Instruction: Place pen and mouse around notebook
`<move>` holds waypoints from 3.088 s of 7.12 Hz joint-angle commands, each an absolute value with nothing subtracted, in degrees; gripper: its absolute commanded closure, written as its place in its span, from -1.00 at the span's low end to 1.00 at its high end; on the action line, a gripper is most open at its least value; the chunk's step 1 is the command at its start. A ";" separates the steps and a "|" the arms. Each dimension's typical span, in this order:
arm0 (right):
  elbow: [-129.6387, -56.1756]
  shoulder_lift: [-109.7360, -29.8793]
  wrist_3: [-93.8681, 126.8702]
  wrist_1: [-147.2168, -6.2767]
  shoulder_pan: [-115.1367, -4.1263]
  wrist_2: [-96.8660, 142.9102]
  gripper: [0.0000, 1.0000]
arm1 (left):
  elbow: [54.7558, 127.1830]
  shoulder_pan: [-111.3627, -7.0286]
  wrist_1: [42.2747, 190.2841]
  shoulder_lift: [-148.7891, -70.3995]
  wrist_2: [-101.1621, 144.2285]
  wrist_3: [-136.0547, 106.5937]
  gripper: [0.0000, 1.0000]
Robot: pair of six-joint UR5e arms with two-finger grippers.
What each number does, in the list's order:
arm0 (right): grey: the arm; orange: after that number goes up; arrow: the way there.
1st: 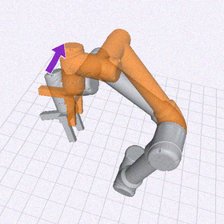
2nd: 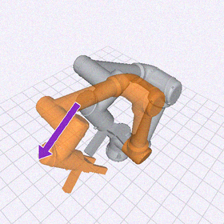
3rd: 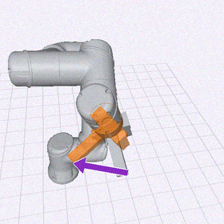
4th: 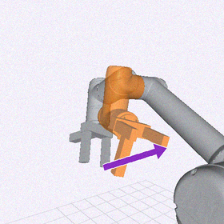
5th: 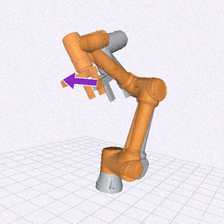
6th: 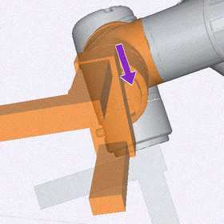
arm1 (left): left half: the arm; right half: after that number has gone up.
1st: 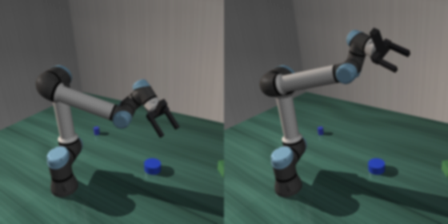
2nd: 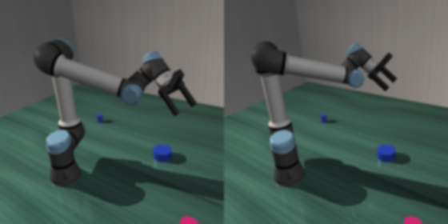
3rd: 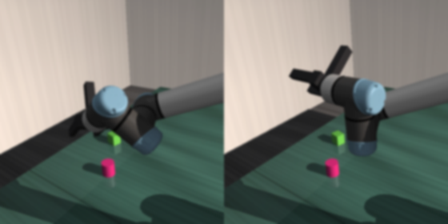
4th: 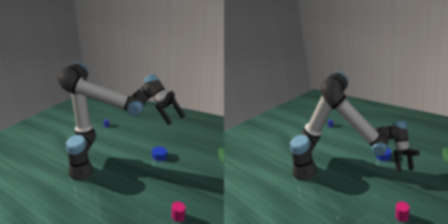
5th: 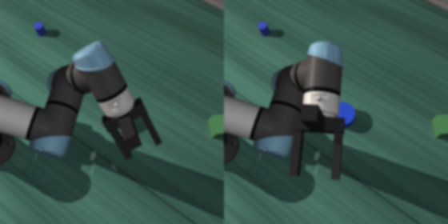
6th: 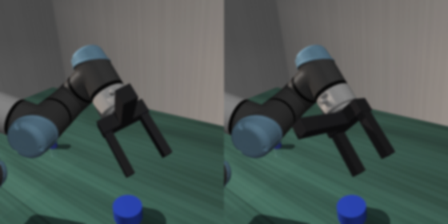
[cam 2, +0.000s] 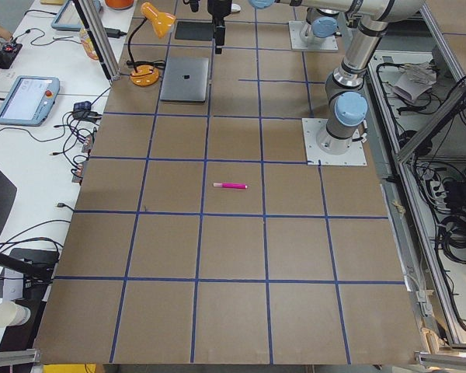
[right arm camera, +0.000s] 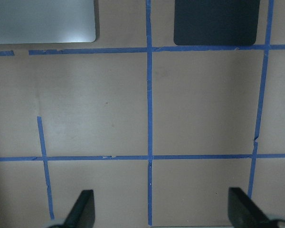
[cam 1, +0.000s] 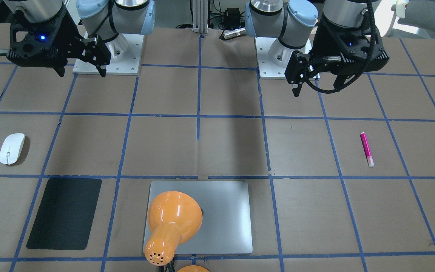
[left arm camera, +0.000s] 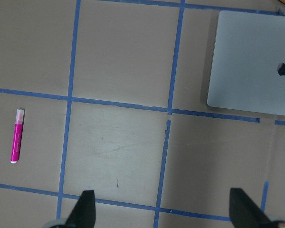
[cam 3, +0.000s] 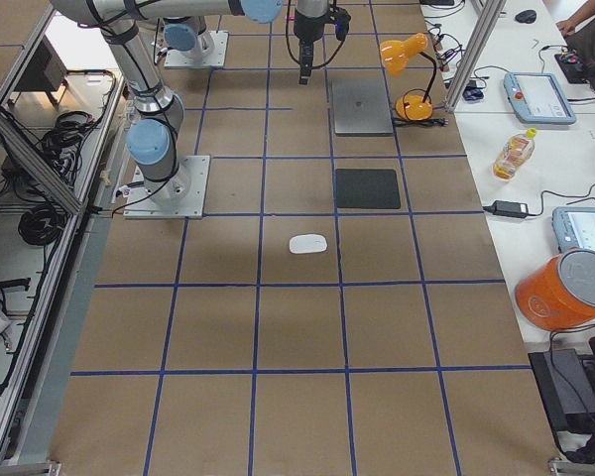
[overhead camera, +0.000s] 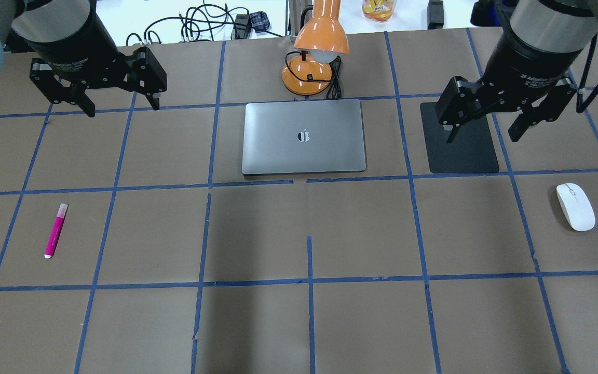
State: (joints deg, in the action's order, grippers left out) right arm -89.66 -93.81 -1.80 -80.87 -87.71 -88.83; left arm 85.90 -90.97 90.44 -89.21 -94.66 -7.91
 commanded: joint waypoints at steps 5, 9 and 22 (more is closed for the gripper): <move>-90.52 -91.77 -1.76 -81.82 -81.17 -89.82 -1.00 | 93.29 -80.56 89.05 -87.45 -95.36 -1.98 -1.00; -102.62 -82.56 -22.30 -106.98 -63.58 -92.46 -1.00 | 118.16 -59.38 50.55 -93.40 -92.57 30.79 -1.00; -112.77 -67.85 -43.95 -132.19 -51.86 -92.55 -1.00 | 120.32 -49.20 43.13 -106.71 -85.78 29.48 1.00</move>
State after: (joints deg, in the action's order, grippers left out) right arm -112.90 -68.03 -43.95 -132.26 -51.86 -92.38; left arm 120.64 -47.75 41.39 -107.91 -85.51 40.48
